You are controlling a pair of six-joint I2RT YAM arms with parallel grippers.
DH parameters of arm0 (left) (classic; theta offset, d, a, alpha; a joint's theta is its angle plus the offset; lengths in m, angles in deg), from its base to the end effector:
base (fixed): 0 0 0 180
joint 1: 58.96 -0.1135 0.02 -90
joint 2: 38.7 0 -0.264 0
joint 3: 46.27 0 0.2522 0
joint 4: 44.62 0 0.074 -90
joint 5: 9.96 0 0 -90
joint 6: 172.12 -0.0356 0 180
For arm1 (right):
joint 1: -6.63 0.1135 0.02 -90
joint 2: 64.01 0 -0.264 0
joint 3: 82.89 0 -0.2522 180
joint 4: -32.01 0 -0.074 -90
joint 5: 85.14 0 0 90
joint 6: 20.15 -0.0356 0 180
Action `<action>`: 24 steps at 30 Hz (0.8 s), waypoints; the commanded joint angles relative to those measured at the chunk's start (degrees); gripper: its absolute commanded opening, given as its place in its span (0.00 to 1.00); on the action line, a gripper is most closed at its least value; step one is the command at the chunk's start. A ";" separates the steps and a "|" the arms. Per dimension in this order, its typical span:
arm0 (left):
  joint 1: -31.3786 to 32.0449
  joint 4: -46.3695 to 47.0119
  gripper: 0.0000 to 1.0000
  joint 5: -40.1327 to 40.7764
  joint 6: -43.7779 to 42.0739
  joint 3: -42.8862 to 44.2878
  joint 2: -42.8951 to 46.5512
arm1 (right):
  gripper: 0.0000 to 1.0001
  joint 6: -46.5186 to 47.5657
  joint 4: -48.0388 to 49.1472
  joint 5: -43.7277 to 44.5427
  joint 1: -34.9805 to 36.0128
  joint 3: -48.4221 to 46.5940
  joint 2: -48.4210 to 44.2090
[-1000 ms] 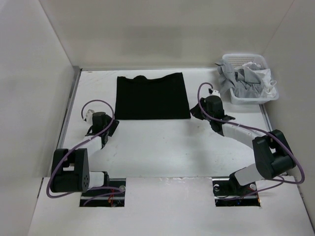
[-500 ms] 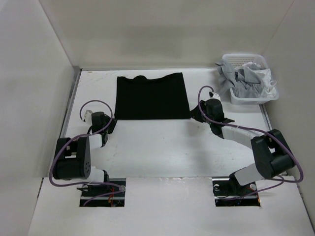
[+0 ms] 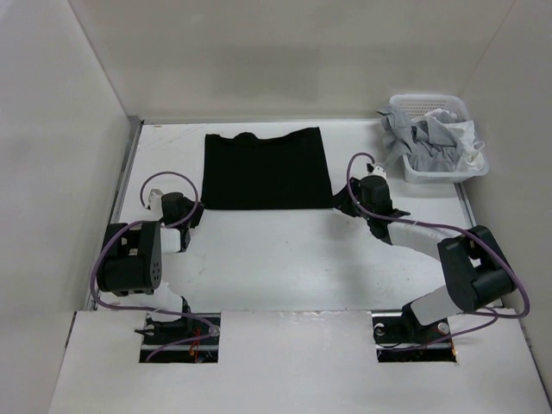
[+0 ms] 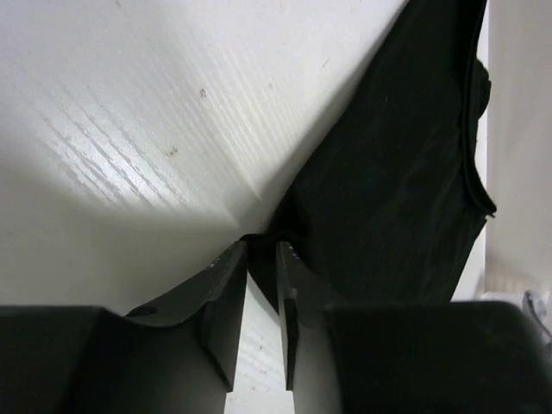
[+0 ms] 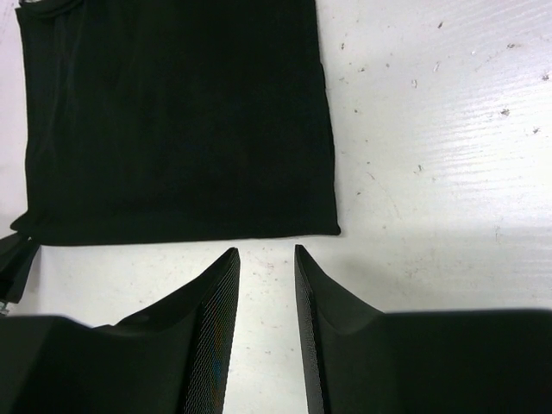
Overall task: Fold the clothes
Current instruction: Fold the tank top
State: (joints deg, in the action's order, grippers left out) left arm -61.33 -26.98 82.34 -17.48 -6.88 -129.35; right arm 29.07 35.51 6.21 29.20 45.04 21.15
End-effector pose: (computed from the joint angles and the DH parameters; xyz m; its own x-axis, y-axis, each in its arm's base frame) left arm 0.2718 0.0127 0.1201 -0.1694 -0.9107 -0.3767 -0.5319 0.4063 -0.7430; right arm 0.2813 0.1160 0.1848 -0.5835 0.4646 -0.6661 0.0216 0.8288 0.5592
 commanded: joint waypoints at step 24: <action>-1.54 4.90 0.00 -2.83 1.28 -2.07 -0.22 | 0.42 -6.33 1.90 -3.19 -3.28 -2.92 10.81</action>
State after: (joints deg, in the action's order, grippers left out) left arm -63.02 -23.11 80.07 -15.71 -9.53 -129.77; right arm 24.86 34.11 4.15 26.51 43.67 30.29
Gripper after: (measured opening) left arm 0.021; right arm 0.423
